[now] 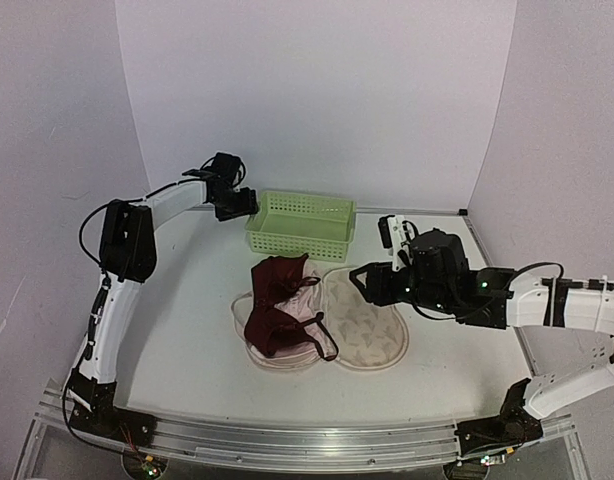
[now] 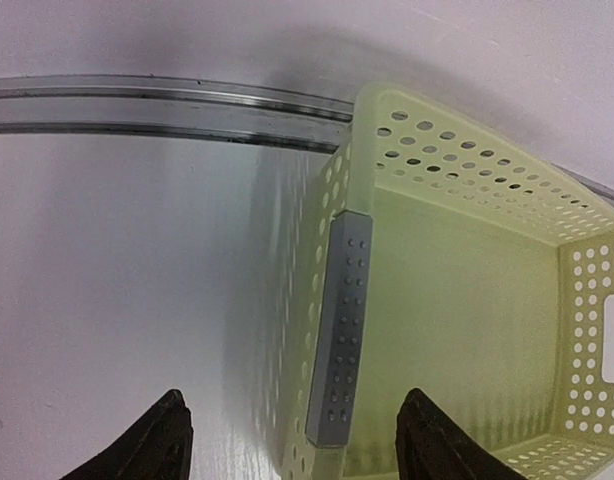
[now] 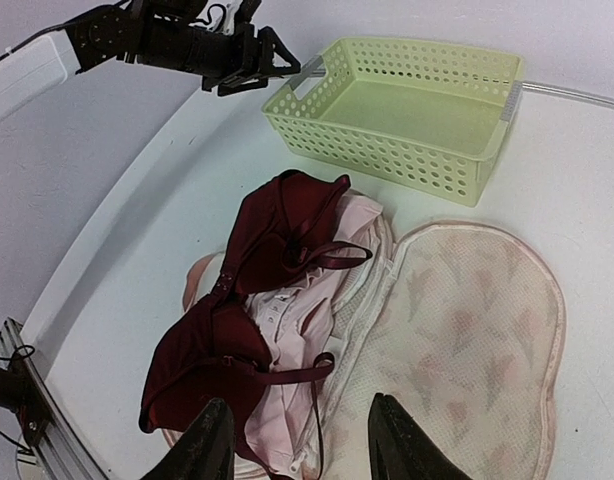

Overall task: Unzip the laundry bag and remove the bra
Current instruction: Pick up the bin from the center of the board.

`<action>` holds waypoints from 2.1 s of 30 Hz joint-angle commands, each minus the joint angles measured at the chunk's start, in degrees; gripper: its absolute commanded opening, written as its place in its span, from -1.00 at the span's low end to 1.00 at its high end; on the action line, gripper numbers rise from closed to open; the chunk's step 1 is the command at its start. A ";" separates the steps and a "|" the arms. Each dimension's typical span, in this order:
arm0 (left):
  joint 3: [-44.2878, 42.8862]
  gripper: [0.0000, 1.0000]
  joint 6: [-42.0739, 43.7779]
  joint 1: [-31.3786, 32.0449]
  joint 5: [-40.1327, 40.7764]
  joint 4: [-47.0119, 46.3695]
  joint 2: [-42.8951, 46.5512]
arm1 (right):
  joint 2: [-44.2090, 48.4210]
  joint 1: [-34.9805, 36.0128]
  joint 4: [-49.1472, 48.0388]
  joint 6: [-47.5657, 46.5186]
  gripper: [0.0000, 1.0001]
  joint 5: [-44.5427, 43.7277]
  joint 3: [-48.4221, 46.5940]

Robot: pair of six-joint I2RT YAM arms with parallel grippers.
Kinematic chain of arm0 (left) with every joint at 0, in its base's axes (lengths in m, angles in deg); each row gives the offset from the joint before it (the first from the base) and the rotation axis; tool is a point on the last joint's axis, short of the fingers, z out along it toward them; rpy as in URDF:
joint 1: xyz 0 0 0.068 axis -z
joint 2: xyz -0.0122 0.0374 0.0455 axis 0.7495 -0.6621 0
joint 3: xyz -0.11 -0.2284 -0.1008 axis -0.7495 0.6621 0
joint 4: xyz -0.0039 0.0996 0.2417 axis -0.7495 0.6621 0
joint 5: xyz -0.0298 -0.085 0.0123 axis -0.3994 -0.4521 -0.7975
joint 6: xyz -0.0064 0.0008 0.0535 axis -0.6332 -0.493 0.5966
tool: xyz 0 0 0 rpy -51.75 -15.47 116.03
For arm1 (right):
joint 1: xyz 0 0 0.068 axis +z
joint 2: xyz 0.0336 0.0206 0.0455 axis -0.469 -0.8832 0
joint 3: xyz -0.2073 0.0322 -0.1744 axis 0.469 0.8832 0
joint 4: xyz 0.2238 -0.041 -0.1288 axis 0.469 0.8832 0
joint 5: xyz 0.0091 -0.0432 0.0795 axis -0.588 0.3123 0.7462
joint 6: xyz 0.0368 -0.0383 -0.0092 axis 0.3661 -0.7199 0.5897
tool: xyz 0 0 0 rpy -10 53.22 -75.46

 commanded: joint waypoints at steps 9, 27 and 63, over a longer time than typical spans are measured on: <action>-3.47 0.22 -1.44 0.34 -6.91 -3.57 -2.74 | -2.17 -0.08 -4.24 -1.14 -0.07 0.42 0.11; -1.69 -0.99 -1.83 0.18 -3.83 -4.34 -3.32 | -2.15 -0.08 -4.54 -0.45 -0.09 0.37 0.46; 53.38 -1.00 -19.83 -3.07 21.23 -11.50 42.69 | -4.09 -0.08 -3.55 2.03 -0.16 4.60 -3.25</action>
